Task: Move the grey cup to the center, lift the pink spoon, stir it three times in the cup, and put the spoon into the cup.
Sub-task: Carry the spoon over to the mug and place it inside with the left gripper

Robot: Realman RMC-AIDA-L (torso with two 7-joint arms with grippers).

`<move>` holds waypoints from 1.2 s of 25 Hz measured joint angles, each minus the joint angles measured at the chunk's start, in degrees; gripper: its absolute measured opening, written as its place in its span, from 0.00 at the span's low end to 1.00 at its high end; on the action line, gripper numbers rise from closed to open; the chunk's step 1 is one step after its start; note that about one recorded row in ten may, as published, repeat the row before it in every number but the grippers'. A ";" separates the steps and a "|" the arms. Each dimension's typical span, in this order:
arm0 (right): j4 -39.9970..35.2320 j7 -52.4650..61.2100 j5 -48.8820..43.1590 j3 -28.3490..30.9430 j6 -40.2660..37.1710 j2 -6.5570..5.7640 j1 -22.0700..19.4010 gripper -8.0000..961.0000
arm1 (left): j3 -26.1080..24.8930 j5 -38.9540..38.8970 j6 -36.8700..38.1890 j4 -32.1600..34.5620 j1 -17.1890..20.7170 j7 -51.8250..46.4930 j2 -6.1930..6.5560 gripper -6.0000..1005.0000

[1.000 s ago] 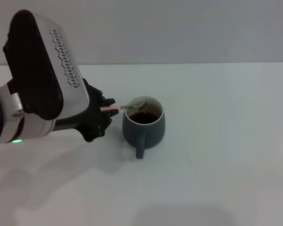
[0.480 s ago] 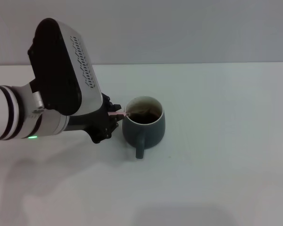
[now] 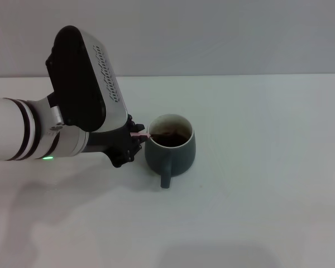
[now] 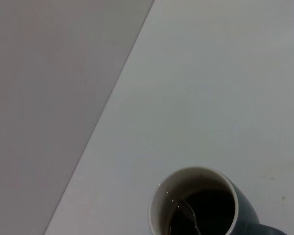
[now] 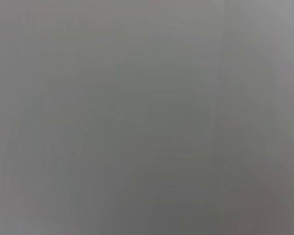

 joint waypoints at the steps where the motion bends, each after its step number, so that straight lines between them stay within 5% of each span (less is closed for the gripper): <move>1: 0.03 0.00 0.00 -0.05 0.00 0.00 0.00 0.01 | -0.02 0.00 0.17 0.38 -0.19 0.02 0.00 0.15; 15: 0.03 0.00 0.00 -0.14 0.01 -0.09 -0.06 0.01 | 1.87 -0.09 0.82 2.59 -2.79 0.66 0.00 0.14; 30: -0.05 0.00 0.00 -0.36 0.47 -0.09 0.29 0.01 | 0.61 0.28 -1.05 -0.09 -0.26 0.62 0.08 0.14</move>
